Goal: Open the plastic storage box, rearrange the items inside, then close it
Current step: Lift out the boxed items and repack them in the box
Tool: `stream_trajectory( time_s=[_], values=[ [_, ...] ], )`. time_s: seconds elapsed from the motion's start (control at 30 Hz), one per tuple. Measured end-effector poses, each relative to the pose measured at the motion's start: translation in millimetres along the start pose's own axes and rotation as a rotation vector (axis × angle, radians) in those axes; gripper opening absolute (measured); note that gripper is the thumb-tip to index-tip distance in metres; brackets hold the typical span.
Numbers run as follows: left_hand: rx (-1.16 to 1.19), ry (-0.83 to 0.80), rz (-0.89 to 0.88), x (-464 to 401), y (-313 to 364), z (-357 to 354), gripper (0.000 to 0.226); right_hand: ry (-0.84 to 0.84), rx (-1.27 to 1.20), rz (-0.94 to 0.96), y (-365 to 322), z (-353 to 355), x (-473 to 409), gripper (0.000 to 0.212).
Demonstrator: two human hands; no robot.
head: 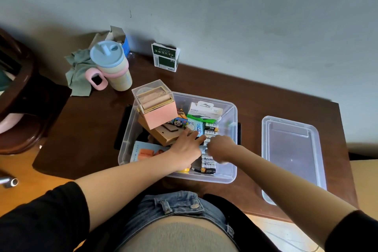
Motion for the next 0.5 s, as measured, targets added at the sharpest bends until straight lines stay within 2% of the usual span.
stream_trajectory(
  time_s=[0.23,0.37,0.5],
  values=[
    [-0.082,-0.125,-0.057,-1,1,-6,0.037,0.112,-0.031,-0.169,3,8,2,0.022],
    [-0.072,-0.14,-0.084,-2,-1,-5,0.028,0.154,-0.076,-0.317,6,17,-9,0.025],
    [-0.054,-0.12,-0.108,-1,-4,-5,0.025,0.137,-0.063,-0.374,11,18,-30,0.027]
  ],
)
Point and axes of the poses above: each hand's wrist, its own x-axis away from the middle knuckle, its own z-axis out of the back of the hand, y = z × x, the point moved 2 cm from there along -x, towards the middle knuckle, and after that the axes turned 4 degrees about y, right-handed, at the moved point
